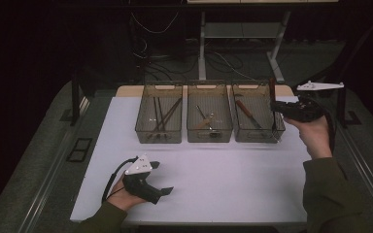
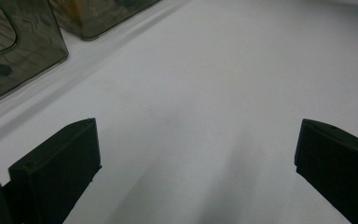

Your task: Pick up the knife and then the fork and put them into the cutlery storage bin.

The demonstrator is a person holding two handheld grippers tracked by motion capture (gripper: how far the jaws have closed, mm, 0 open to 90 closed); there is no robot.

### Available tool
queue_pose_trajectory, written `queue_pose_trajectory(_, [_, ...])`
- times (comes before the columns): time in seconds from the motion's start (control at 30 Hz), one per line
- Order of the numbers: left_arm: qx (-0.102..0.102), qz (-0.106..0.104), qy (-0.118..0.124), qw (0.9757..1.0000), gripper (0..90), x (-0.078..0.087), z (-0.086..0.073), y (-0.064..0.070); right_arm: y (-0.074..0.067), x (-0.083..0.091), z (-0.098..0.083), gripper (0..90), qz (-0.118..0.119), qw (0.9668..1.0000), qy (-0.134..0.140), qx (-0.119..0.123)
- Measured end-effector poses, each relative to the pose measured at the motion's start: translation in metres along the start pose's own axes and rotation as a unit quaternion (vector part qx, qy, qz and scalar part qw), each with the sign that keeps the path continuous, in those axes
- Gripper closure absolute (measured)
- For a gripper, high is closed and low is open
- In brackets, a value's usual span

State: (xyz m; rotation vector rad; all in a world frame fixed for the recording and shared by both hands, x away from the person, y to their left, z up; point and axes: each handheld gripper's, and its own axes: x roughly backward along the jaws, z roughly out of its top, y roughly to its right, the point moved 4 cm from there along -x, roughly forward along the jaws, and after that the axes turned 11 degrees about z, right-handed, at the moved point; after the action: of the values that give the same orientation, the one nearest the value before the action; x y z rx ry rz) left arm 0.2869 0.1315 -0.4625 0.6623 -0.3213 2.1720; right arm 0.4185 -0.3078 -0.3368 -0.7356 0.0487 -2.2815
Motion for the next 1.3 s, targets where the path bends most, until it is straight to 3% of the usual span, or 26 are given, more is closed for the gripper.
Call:
queue_pose_trajectory(0.3, [-0.001,-0.001,0.003,1.0000,0.0,0.000,0.001,0.001,0.020,-0.009,0.022,77.6,-0.039,0.9992,-0.002,0.002])
queue_pose_trajectory(0.6, [-0.005,-0.005,0.001,1.0000,0.0,-0.001,0.001,0.002,0.042,-0.024,0.032,77.6,-0.062,0.9979,0.014,-0.010])
queue_pose_trajectory(1.0, [-0.002,-0.006,0.002,1.0000,0.0,-0.001,0.001,0.003,0.058,-0.058,-0.002,77.6,-0.081,0.9961,-0.032,-0.016])
queue_pose_trajectory(1.3, [-0.002,-0.007,0.000,1.0000,0.0,-0.002,0.001,0.003,0.061,-0.066,-0.020,77.5,-0.078,0.9951,-0.057,-0.017])
